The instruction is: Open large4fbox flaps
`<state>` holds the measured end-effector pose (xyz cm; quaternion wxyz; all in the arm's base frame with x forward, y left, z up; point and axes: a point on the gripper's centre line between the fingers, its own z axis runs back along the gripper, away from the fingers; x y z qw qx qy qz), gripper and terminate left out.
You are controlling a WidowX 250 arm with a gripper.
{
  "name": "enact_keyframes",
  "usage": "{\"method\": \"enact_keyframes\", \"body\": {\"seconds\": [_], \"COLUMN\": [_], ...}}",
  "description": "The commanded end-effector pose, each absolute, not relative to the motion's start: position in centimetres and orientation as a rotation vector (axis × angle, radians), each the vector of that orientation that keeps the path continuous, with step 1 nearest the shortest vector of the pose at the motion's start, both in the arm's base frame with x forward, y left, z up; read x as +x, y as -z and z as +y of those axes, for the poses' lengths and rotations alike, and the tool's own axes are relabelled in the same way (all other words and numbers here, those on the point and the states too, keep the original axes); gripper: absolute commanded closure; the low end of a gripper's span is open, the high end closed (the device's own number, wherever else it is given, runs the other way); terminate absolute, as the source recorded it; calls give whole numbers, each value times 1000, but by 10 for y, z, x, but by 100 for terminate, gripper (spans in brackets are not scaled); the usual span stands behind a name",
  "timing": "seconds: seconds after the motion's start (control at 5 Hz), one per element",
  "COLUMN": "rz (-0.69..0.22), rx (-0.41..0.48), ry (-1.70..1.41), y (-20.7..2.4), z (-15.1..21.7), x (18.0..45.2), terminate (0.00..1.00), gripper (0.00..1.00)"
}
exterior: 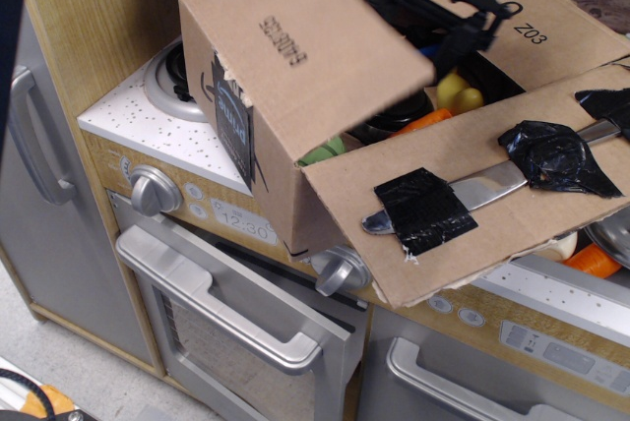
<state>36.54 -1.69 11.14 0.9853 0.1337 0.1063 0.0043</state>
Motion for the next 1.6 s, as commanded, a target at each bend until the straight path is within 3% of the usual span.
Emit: {"method": "enact_keyframes", "body": {"seconds": [0.0, 0.4, 0.8, 1.2, 1.4], "rz": [152, 156, 62, -41, -95], "rx": [336, 381, 268, 142, 108], "ry": [-16, -61, -151, -214, -214], "y": [-171, -202, -178, -137, -123], "z": [17, 55, 81, 88, 85], "x": [354, 321, 270, 258, 263], "terminate": [0, 0, 0, 0, 100], "gripper": [0, 0, 0, 0, 0]}}
